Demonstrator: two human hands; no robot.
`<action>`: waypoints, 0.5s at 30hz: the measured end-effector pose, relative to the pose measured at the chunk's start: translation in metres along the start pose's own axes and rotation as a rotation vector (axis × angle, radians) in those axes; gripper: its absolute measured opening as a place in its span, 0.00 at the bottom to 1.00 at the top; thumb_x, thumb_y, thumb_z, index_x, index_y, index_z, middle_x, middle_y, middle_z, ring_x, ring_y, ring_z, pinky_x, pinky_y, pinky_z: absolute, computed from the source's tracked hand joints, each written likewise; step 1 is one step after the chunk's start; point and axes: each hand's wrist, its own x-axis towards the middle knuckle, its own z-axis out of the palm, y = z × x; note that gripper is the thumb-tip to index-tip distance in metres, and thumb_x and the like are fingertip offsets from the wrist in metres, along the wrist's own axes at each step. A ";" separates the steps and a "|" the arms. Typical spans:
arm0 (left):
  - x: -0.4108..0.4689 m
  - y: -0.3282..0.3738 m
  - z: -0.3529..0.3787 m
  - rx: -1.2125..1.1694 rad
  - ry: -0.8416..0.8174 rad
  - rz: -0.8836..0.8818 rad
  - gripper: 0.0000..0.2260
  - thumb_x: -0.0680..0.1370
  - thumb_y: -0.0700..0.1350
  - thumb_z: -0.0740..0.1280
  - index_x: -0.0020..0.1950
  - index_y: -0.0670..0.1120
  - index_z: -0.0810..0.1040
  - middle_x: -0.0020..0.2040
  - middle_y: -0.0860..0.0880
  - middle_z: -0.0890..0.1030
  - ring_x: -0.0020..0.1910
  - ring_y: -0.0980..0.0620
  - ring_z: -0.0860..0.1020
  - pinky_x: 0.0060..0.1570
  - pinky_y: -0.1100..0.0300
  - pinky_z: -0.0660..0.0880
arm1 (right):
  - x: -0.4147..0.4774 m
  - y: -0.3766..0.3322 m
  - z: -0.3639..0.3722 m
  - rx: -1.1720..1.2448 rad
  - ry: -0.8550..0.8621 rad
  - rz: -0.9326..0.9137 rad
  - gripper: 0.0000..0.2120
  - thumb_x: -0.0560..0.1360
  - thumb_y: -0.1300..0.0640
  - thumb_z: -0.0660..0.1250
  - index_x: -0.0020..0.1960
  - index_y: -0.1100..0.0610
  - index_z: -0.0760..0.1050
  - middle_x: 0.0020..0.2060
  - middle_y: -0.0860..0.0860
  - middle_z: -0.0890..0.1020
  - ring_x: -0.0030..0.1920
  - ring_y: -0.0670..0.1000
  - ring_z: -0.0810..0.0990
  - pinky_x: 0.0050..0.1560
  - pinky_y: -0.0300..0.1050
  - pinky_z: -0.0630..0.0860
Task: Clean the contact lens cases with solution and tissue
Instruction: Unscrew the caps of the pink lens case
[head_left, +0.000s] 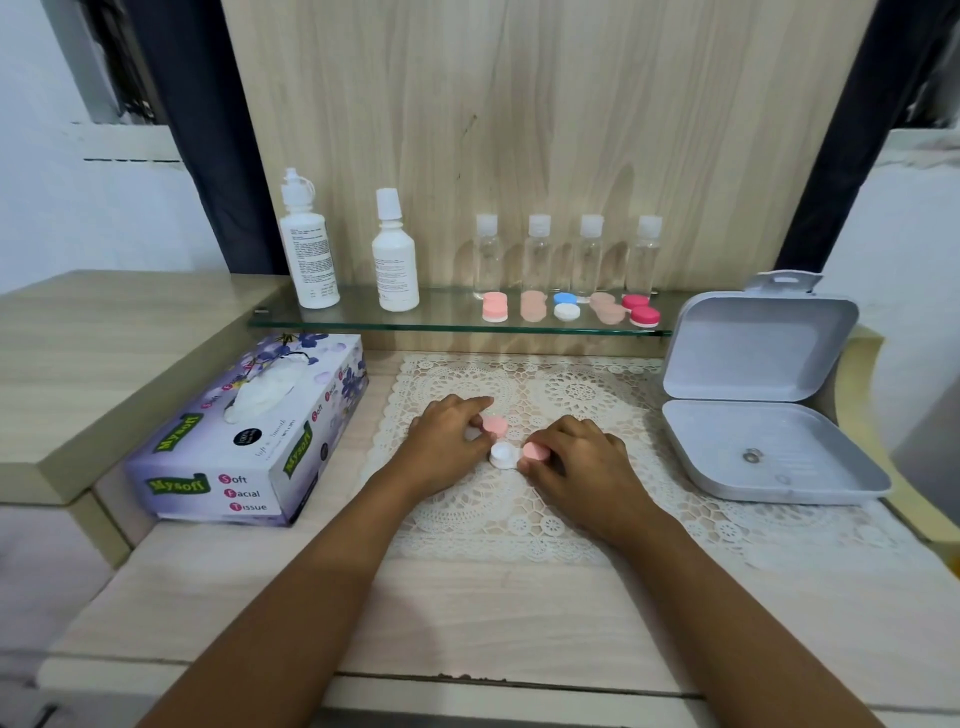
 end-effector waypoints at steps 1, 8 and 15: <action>-0.001 0.000 -0.001 -0.025 0.000 0.005 0.21 0.77 0.45 0.64 0.70 0.49 0.68 0.57 0.48 0.75 0.58 0.50 0.71 0.61 0.56 0.67 | 0.000 0.000 0.000 0.001 -0.002 0.000 0.13 0.76 0.46 0.61 0.58 0.48 0.75 0.52 0.45 0.75 0.56 0.47 0.70 0.58 0.47 0.61; -0.022 -0.001 -0.013 -0.133 0.012 0.075 0.13 0.77 0.43 0.63 0.61 0.49 0.76 0.53 0.54 0.74 0.56 0.56 0.72 0.58 0.61 0.69 | -0.001 0.000 -0.001 0.018 -0.002 0.003 0.14 0.76 0.46 0.61 0.58 0.48 0.75 0.52 0.45 0.74 0.56 0.47 0.69 0.58 0.46 0.60; -0.027 0.001 -0.007 -0.016 -0.021 0.077 0.15 0.73 0.58 0.67 0.57 0.54 0.78 0.51 0.57 0.75 0.56 0.56 0.70 0.61 0.51 0.64 | -0.001 0.000 -0.002 0.035 -0.009 0.014 0.14 0.76 0.44 0.62 0.58 0.47 0.75 0.52 0.45 0.74 0.56 0.47 0.69 0.57 0.46 0.59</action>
